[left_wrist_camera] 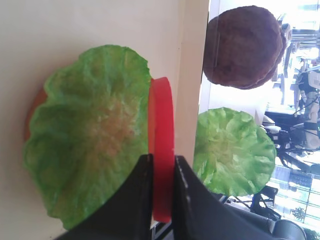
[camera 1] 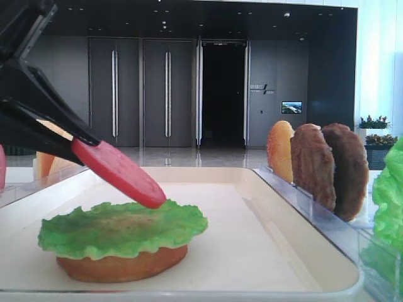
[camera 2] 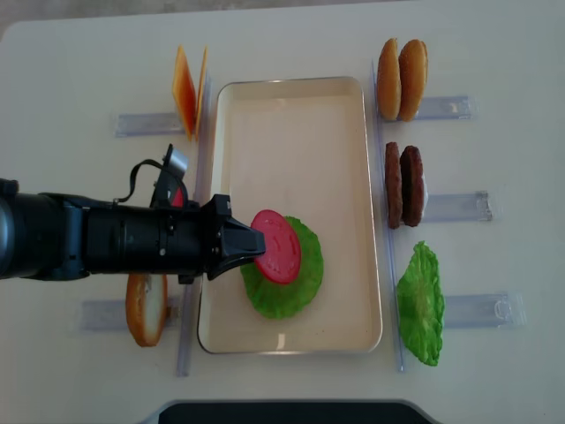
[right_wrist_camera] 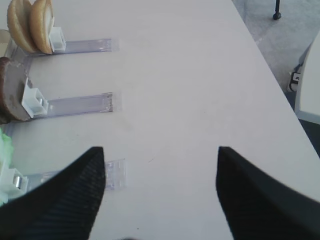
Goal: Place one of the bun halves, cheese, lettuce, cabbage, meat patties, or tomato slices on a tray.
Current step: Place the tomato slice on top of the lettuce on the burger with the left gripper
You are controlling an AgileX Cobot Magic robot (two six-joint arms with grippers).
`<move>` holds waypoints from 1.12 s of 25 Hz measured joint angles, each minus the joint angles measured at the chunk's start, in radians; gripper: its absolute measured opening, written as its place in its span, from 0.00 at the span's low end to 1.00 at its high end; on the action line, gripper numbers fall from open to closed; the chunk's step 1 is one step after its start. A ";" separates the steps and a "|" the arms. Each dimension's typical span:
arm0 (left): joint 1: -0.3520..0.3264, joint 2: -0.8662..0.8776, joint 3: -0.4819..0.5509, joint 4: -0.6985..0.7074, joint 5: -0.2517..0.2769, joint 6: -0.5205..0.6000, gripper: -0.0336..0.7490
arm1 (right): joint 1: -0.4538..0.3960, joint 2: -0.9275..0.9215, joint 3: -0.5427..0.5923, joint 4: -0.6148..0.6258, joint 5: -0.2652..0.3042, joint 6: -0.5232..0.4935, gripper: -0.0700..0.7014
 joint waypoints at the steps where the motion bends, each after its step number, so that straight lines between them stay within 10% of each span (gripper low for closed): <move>1: 0.000 0.000 0.000 0.000 -0.001 0.001 0.12 | 0.000 0.000 0.000 0.000 0.000 0.000 0.71; 28: -0.063 0.000 -0.011 -0.028 -0.047 0.055 0.12 | 0.000 0.000 0.000 0.000 0.000 0.000 0.71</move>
